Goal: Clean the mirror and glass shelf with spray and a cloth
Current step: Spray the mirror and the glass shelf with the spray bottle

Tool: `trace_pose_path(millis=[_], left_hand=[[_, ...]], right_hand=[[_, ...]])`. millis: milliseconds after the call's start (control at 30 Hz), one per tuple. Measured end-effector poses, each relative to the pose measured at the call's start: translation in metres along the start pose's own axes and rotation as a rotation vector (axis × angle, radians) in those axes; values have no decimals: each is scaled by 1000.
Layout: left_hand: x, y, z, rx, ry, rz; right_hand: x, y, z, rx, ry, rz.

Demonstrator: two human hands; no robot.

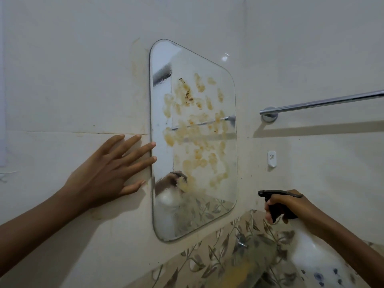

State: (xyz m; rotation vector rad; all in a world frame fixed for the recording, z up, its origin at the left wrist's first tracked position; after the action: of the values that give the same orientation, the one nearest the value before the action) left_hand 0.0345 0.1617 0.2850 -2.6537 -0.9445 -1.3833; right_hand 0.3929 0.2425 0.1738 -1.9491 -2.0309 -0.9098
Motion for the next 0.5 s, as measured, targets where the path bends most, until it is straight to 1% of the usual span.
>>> trace_pose_path(millis=[100, 167, 233, 300, 400, 500], left_hand=[[0, -1, 0, 1, -3, -4], [0, -1, 0, 0, -7, -3], [0, 0, 0, -4, -4, -7], [0, 0, 1, -2, -6, -13], [0, -1, 1, -10, -11, -22], [0, -2, 0, -28, -3, -24]], right_hand=[[4, 23, 20, 27, -67, 147], [5, 32, 29, 41, -95, 216], [6, 37, 33, 35, -119, 234], [9, 40, 29, 16, -123, 213], [26, 52, -2, 30, -42, 222], [50, 68, -47, 91, 62, 277]])
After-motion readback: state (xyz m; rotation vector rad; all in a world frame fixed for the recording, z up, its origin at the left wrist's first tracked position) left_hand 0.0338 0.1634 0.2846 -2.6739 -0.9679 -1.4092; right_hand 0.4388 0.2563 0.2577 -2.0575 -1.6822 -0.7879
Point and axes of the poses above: each hand's wrist, its own x-axis towards the middle knuckle, its own y-axis out of the back of the hand, z = x × y, the point moved 9 cm from there along x, towards the middle knuckle, and after that the axes turned 13 degrees about y, right-handed, at the moved point
